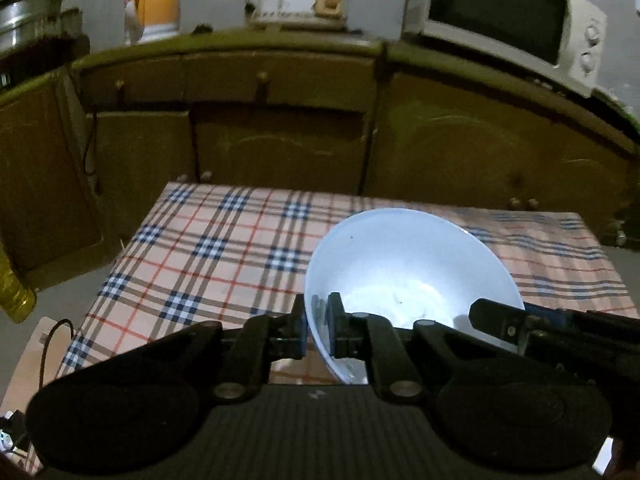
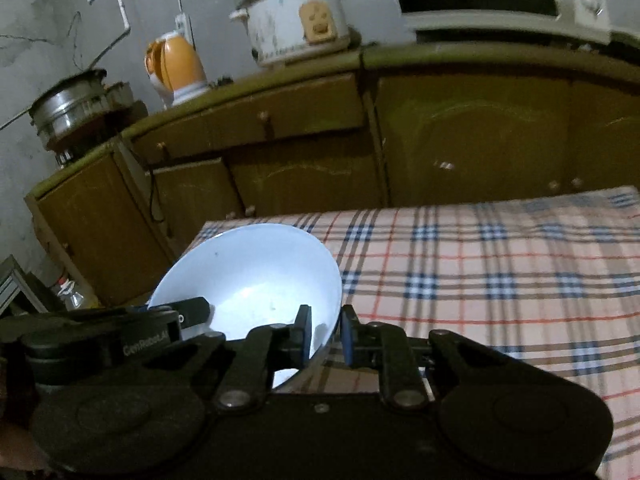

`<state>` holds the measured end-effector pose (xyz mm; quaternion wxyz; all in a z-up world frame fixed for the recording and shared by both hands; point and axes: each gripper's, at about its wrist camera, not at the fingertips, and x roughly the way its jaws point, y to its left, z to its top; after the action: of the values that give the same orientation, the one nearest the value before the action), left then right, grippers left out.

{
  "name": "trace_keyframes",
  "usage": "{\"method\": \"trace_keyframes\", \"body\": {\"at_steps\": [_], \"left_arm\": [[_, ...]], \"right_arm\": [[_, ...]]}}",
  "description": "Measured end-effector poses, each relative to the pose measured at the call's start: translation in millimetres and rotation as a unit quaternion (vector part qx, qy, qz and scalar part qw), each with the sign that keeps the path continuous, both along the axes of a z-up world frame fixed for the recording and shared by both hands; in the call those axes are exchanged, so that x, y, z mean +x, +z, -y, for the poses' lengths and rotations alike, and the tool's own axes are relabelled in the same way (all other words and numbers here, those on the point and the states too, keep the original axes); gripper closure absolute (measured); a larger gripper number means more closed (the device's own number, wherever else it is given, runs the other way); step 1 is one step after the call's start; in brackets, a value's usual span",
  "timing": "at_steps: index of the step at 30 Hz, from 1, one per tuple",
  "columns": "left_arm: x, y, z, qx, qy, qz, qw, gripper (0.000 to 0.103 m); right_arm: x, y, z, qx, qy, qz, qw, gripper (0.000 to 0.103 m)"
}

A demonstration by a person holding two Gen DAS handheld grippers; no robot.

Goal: Organize plates and bowls

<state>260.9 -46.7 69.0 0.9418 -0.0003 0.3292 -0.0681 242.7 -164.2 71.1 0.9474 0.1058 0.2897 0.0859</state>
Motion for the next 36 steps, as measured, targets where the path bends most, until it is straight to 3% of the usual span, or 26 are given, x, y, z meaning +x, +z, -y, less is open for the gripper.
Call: {"method": "trace_keyframes", "body": {"at_steps": [14, 23, 36], "left_arm": [[-81, 33, 50, -0.002, -0.048, 0.038, 0.9981, 0.091], [-117, 33, 74, -0.003, -0.072, 0.044, 0.9965, 0.09], [-145, 13, 112, -0.004, -0.119, 0.035, 0.9923, 0.09]], "right_arm": [[-109, 45, 59, 0.004, -0.046, 0.052, 0.998, 0.081], [-156, 49, 84, 0.001, -0.068, 0.067, 0.995, 0.081], [-205, 28, 126, 0.003, -0.111, 0.062, 0.992, 0.081]]}}
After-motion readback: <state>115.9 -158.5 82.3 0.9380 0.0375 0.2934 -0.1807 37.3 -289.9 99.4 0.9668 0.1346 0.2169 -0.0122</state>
